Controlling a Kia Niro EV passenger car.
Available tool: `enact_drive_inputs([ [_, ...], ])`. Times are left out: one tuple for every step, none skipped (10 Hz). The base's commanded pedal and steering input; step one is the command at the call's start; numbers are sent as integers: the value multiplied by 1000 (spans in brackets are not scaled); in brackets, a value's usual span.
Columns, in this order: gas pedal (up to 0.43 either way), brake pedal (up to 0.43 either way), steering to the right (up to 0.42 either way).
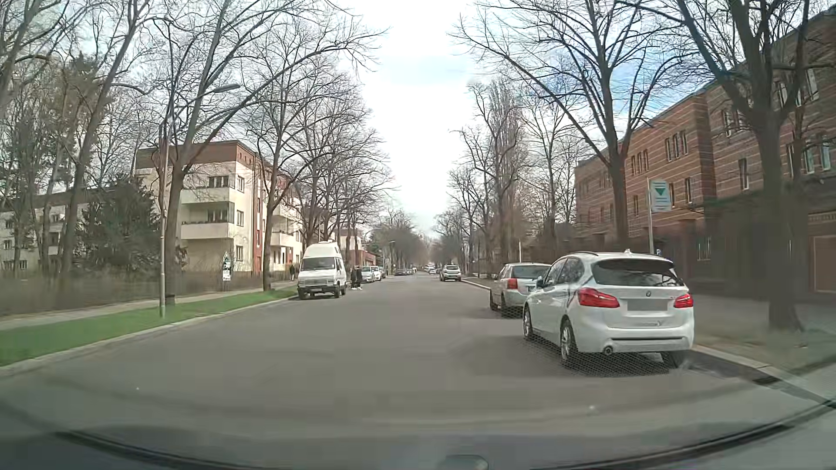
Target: Follow the waypoints while adhering to traffic rules and regulations
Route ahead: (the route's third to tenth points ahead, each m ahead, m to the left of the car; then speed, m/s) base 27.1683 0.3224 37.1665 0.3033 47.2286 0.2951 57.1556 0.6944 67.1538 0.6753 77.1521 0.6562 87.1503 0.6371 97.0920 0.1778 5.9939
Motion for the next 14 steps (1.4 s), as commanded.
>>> enact_drive_inputs([
  [39, 0, 0],
  [39, 0, 0],
  [39, 0, 0],
  [20, 0, 0],
  [20, 0, 0],
  [20, 0, 0],
  [20, 0, 0],
  [28, 0, 1],
  [28, 0, 2],
  [28, 0, 3],
  [28, 0, 2],
  [39, 0, 3],
  [47, 0, 3],
  [47, 0, 4],
])
